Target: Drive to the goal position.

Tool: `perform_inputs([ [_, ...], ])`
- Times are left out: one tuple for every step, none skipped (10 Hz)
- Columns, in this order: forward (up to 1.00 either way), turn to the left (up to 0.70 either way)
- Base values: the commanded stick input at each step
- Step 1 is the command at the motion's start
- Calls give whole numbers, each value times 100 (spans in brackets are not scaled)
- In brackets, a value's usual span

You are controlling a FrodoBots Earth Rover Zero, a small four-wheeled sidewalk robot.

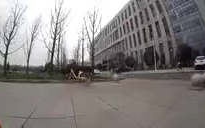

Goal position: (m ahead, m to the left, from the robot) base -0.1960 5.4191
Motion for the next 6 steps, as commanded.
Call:
perform_inputs([
  [0, 70],
  [0, 70],
  [0, 70],
  [0, 70],
  [0, 70],
  [0, 70],
])
